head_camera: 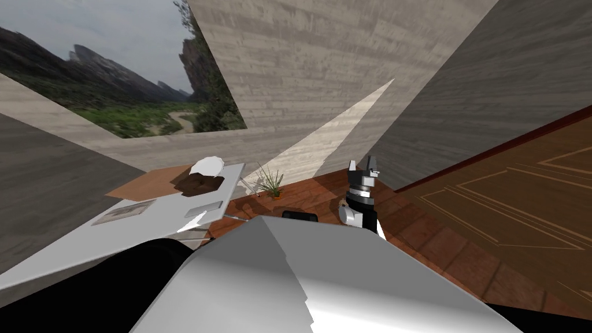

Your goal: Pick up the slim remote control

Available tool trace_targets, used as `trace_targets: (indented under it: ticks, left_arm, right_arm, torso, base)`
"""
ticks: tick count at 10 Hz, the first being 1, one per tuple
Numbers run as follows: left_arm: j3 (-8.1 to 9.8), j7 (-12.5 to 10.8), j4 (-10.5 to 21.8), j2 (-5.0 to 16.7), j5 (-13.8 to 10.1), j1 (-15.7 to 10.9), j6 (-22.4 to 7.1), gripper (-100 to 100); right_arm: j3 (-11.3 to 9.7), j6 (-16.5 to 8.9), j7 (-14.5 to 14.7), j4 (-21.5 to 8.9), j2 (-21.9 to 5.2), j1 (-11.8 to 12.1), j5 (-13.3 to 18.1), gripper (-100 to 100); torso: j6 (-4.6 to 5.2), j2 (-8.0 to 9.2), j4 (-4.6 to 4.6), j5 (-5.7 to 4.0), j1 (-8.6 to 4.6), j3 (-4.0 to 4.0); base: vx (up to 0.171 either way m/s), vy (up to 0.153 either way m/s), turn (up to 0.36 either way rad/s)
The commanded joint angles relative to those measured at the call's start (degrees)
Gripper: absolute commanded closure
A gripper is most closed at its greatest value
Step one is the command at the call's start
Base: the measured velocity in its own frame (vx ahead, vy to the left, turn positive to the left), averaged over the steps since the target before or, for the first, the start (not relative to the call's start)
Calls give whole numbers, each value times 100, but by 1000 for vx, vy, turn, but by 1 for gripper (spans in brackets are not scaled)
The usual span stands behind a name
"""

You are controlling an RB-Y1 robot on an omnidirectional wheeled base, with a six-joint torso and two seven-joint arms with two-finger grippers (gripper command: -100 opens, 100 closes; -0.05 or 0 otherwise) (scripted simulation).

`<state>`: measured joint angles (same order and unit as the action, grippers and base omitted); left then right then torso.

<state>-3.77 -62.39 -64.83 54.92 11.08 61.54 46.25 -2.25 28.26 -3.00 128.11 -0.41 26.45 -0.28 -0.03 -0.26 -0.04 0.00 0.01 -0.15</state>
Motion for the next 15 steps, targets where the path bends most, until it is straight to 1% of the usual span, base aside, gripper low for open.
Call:
trace_targets:
  ticks: [1, 2, 3, 4, 5, 6, 7, 8, 9, 10, 11, 12, 13, 14, 15]
  left_arm:
    - [-20, -172, 104, 34, 12, -4, 21, -100]
    - [-113, -399, 354, 266, 84, 64, 95, -100]
    - [-113, -509, 405, 266, 84, 64, 95, -100]
    - [-209, -715, 625, 494, 159, 124, 167, -100]
    - [-209, -833, 693, 494, 159, 124, 167, -100]
    - [-307, -1047, 923, 715, 234, 175, 236, -100]
    - [-307, -1141, 968, 715, 234, 175, 236, -100]
    - [-403, -1341, 1200, 928, 310, 216, 302, -100]
    - [-403, -1433, 1231, 928, 310, 216, 302, -100]
    - [-495, -1629, 1422, 1131, 383, 249, 363, -100]
    - [-495, -1706, 1481, 1131, 383, 249, 363, -100]
    - [-584, -1904, 1716, 1320, 456, 272, 421, -100]
    - [-584, -1961, 1716, 1320, 456, 272, 421, -100]
    - [-670, -2182, 1902, 1497, 527, 282, 474, -100]
    - [-753, -2342, 2122, 1661, 597, 280, 524, -100]
  right_arm:
    - [0, 0, 0, 0, 0, 0, 0, 0]
    - [0, 0, 0, 0, 0, 0, 0, 0]
    - [0, 0, 0, 0, 0, -1, 0, 0]
    - [0, 0, 0, 0, 0, 0, 0, 0]
    - [0, 0, 0, 0, 0, 0, 0, 0]
    - [0, 0, 0, 0, 0, 0, 0, 0]
    - [0, 0, 0, 0, 0, 0, 0, 0]
    - [0, 0, 0, 0, 0, 0, 0, 0]
    - [0, 0, 0, 0, 0, 0, 0, 0]
    - [0, 0, 0, 0, 0, 0, 0, 0]
    - [0, 0, 0, 0, 0, 0, 0, 0]
    - [0, 0, 0, 0, 0, 0, 0, 0]
    - [0, 0, 0, 0, 0, 0, 0, 0]
    - [0, 0, 0, 0, 0, 0, 0, 0]
    - [0, 0, 0, 0, 0, 0, 0, 0]
  torso:
    - [0, 0, 0, 0, 0, 0]
    - [-1, 13, 3, -1, -2, 8]
    - [3, 7, 2, -2, -1, 4]
    - [0, 6, 2, 1, 1, 4]
    - [2, -1, 0, -1, 1, 0]
    - [0, 0, 0, 0, 0, 0]
    - [1, -5, -1, -1, -1, -3]
    - [0, -1, 0, -1, -1, -1]
    - [1, -1, 0, -1, 1, -1]
    - [0, 2, 1, 1, 2, 1]
    - [2, -5, -1, 1, 8, -3]
    - [-1, -2, 0, 2, 7, -1]
    - [1, -5, -1, 0, 2, -3]
    - [-1, -1, 0, 0, -1, -1]
    - [1, -6, -1, 1, 6, -3]
  base:
    - [36, -7, 13]
    - [69, -7, -106]
    - [69, 1, -68]
    - [91, -2, -100]
    - [82, 1, -58]
    - [100, -4, -72]
    - [81, 2, -45]
    - [84, 7, -73]
    - [74, 9, -45]
    - [101, 23, -67]
    - [86, 23, -38]
    - [94, 6, -52]
    - [81, 3, -30]
    - [99, 21, -34]
    - [137, 62, -74]
